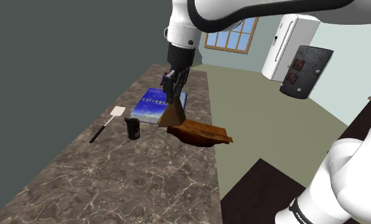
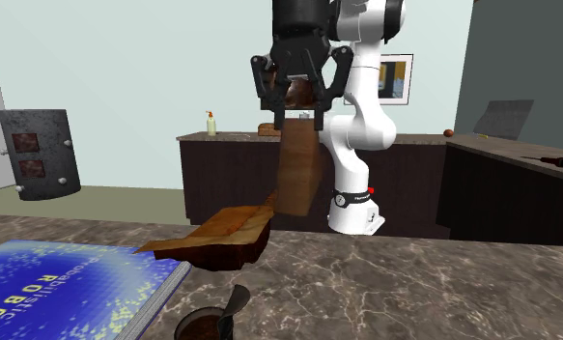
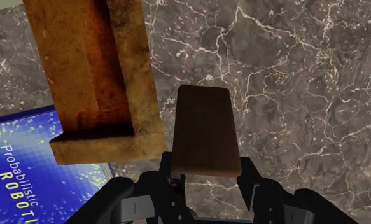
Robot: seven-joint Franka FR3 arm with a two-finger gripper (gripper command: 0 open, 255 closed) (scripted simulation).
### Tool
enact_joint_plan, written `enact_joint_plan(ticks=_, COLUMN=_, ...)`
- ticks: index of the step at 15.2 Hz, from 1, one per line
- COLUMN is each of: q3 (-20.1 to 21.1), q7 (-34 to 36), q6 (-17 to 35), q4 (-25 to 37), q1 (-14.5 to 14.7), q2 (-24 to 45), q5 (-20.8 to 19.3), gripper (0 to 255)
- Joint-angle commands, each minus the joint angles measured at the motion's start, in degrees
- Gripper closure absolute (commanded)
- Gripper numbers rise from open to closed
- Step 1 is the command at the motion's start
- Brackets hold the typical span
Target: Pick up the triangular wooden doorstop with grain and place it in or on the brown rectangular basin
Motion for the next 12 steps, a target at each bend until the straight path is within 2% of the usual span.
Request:
enact_joint_plan(ticks=1, q3=-1.53, q7=-2.74, q6=-0.52, q4=-1.9, q1=-1.03, q2=-2.38, q5=0.5, gripper=255)
enact_joint_plan(ticks=12, q3=-11.71, q7=-18.23, q6=-5.95, q4=-6.88, q1=-6.74, q2=-12.06, q5=0.02, gripper=255)
